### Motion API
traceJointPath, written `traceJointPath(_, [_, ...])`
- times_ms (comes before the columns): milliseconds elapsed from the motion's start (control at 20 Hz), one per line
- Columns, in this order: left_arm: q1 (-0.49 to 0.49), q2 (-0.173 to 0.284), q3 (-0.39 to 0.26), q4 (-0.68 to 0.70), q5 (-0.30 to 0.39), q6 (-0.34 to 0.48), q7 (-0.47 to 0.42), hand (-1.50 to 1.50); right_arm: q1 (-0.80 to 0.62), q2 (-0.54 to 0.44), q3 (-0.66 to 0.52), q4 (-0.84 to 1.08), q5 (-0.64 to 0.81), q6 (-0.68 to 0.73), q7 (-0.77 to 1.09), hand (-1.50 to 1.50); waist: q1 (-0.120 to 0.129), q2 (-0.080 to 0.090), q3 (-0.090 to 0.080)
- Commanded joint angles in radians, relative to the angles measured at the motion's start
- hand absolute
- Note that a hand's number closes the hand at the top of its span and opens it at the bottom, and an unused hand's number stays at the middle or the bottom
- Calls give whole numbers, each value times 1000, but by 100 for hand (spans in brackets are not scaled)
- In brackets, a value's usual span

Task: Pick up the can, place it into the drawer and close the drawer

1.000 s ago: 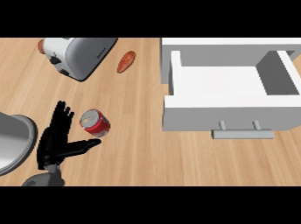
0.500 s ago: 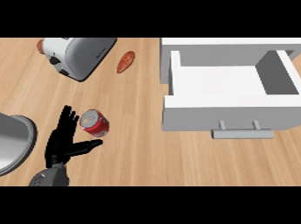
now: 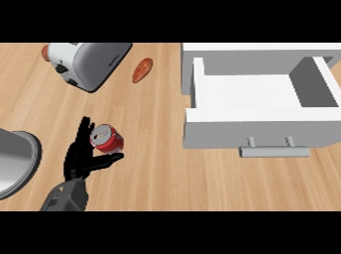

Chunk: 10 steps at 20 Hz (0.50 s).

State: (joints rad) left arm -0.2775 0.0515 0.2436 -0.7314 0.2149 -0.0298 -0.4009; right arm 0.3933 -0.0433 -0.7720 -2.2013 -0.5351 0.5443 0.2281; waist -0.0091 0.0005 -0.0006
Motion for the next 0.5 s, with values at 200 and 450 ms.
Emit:
traceJointPath(200, [-126, 22, 49, 181, 62, -67, -52, 150, -6, 36, -9, 65, 69, 70, -66, -150, -3, 1, 0])
traceJointPath(450, [-113, -17, 1, 33, 96, -107, 73, 150, 12, -8, -9, -27, -59, 8, 41, -150, 4, -3, 1])
